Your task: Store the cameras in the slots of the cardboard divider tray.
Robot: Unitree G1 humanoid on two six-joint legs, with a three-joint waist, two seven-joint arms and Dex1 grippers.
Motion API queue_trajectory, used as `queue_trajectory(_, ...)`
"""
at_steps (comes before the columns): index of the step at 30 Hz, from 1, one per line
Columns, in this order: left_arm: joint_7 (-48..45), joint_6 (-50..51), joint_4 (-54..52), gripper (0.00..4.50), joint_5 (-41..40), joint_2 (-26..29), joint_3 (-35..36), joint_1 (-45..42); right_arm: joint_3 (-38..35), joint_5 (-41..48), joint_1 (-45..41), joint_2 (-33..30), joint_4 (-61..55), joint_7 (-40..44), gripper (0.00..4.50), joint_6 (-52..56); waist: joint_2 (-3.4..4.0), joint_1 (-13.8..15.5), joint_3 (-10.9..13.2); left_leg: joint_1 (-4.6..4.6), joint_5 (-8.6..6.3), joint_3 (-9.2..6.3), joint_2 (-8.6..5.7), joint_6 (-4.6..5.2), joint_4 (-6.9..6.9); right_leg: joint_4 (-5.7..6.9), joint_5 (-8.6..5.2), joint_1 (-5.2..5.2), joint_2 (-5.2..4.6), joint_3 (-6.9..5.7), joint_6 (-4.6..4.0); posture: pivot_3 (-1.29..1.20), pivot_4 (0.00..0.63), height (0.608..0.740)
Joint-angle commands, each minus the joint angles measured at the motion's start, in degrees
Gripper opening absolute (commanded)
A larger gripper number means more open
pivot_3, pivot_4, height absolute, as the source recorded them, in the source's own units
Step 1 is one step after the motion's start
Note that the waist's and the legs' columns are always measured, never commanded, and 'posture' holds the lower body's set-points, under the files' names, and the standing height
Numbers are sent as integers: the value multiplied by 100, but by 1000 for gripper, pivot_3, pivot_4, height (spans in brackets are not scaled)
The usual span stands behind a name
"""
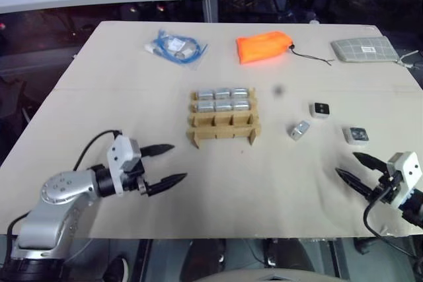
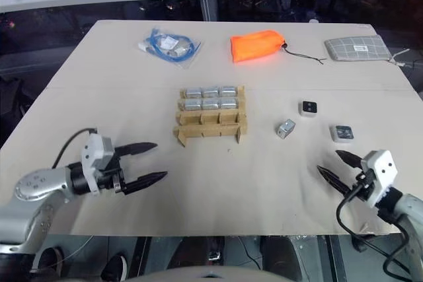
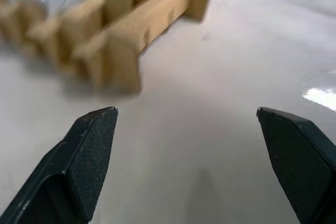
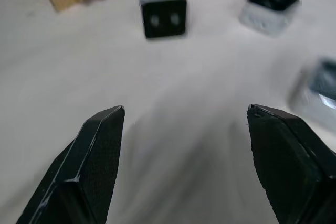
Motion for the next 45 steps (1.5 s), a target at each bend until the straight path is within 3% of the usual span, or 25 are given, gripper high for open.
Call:
queue_trajectory(1, -321, 246, -274, 4455, -288, 417, 252, -312, 380, -163, -480, 96, -441, -516, 3717, 415, -4, -14, 3, -1, 0, 1, 1, 0, 0, 1, 0, -3, 2, 1, 0, 0, 150, 740)
queue_trajectory(8, -718, 594, -381, 4455, -508, 954, 403, -707, 1131, -433, -1462, 54, -571, -930, 3717, 1337, -7, -2, 10, -6, 1, 6, -2, -1, 0, 4, 0, -8, 3, 6, 3, 0, 150, 740)
queue_trajectory(15, -728, 931, -541, 4455, -702, 1199, 596, -984, 1157, -217, -2158, -133, -817, -1178, 3717, 2578, -22, 0, 22, -8, 1, 3, -4, -1, 0, 5, 0, -7, 4, 5, 4, 0, 150, 740)
queue_trajectory(20, -799, 1048, -625, 4455, -752, 1222, 594, -1029, 996, -46, -2207, -316, -1521, -1985, 3717, 4421, -23, 0, 23, -8, 2, 1, -4, -2, -1, 8, 11, -8, 5, 4, 24, 0, 150, 740)
queue_trajectory(23, -912, 1107, -499, 4455, -821, 1274, 525, -1301, 787, 279, -2429, 368, -1945, -2762, 3717, 5411, -34, -2, 25, -9, 2, 1, -4, -2, -1, 8, 12, -8, 5, 4, 24, 0, 150, 740)
queue_trajectory(26, -1132, 1079, -244, 4455, -815, 1329, 375, -1738, 723, 152, -2776, 1522, -2170, -3805, 3717, 6073, -43, -41, 31, -10, 7, 0, 0, -12, 1, 11, 13, -13, 24, 8, 23, 0, 150, 740)
queue_trajectory(32, -1579, 984, 244, 4455, -626, 1410, 149, -2223, 1272, -622, -2611, 2722, -2137, -4979, 3717, 5632, -39, -65, 34, -16, 11, 1, -2, -18, -2, 14, 13, -18, 21, 10, 24, 0, 150, 740)
queue_trajectory(39, -1704, 921, 319, 4455, -527, 1303, -85, -2400, 1795, -1719, -2460, 3056, -1775, -5815, 3717, 4659, -44, -157, 35, -23, 25, 1, -2, -41, -3, 11, 13, -28, 23, 12, 24, 0, 150, 740)
queue_trajectory(45, -1744, 878, 371, 4455, -476, 1276, -56, -2348, 1708, -1919, -2593, 3482, -1823, -6038, 3717, 4373, -44, -167, 35, -23, 25, 1, 2, -43, -4, 15, 13, -32, 25, 13, 24, 0, 150, 740)
